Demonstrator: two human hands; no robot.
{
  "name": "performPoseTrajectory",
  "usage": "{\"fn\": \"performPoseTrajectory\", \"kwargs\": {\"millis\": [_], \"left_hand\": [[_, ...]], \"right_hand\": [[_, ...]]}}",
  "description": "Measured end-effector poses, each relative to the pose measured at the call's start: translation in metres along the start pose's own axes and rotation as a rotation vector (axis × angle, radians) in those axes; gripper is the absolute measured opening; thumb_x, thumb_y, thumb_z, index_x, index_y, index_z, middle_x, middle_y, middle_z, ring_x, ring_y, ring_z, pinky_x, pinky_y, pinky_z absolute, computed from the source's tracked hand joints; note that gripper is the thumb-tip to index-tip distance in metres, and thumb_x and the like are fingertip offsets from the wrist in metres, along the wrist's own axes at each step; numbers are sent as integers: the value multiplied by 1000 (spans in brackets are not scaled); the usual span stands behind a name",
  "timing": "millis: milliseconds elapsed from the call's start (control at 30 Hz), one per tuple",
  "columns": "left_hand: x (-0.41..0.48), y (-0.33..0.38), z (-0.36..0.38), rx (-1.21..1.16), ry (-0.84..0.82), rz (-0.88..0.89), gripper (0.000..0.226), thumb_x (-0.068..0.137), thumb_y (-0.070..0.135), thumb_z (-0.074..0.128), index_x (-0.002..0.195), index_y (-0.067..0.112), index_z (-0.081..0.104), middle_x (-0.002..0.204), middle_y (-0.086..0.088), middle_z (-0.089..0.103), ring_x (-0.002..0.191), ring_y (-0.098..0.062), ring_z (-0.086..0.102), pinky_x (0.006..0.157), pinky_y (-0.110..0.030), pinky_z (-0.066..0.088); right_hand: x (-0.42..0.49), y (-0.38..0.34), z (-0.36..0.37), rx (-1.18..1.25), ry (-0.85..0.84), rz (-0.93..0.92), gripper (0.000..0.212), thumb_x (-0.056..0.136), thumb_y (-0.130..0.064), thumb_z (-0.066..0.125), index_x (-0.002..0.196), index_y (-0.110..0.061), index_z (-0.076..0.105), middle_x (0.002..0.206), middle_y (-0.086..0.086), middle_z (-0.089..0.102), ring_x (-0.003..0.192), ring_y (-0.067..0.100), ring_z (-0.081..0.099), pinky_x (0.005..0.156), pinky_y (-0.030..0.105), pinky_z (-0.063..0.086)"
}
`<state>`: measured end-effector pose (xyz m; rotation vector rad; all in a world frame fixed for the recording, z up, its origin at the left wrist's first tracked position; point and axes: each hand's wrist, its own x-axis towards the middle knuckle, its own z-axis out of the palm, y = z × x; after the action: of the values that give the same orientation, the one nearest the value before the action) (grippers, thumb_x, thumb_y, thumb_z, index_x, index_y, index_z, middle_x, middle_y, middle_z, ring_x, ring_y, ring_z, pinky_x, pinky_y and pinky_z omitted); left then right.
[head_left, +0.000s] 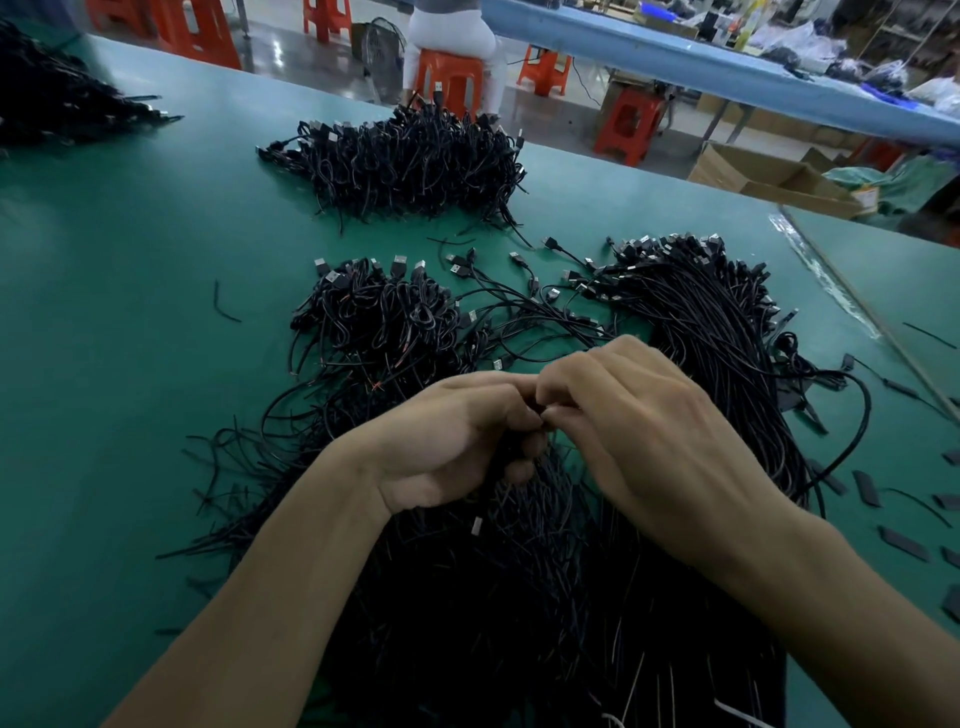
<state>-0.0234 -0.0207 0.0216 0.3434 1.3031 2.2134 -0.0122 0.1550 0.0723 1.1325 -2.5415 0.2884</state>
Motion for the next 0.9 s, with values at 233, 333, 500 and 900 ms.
{"fn": "performPoseTrajectory", "kwargs": {"millis": [233, 333, 500, 900], "left_hand": [[3, 0, -1, -3, 69, 19, 44, 81, -2, 62, 123, -14, 57, 99, -14, 64, 91, -24, 58, 85, -30, 55], [3, 1, 4, 281, 220, 124, 29, 81, 3, 71, 109, 3, 71, 96, -5, 67, 89, -15, 61, 80, -22, 52], [6, -3, 2, 814, 542, 285, 24, 67, 53, 74, 89, 44, 68, 66, 16, 50, 54, 2, 44, 56, -14, 36], [8, 3, 13, 340, 430, 433, 37, 97, 0, 38, 115, 20, 65, 105, -12, 73, 98, -21, 71, 80, -33, 60]], "right_hand": [[-6, 6, 14, 176, 174, 111, 3, 91, -9, 54, 92, -12, 56, 88, -11, 50, 81, 14, 48, 70, 24, 40], [-6, 7, 21, 214, 268, 180, 13, 88, -1, 64, 92, -12, 58, 88, -12, 53, 80, 11, 50, 72, 16, 39], [-5, 2, 32, 316, 473, 285, 30, 87, 4, 68, 88, -23, 53, 86, -9, 62, 81, 14, 62, 71, 25, 49], [11, -29, 48, 1181, 704, 645, 23, 90, 5, 64, 81, -11, 50, 75, -6, 64, 73, 7, 63, 70, 20, 53]]}}
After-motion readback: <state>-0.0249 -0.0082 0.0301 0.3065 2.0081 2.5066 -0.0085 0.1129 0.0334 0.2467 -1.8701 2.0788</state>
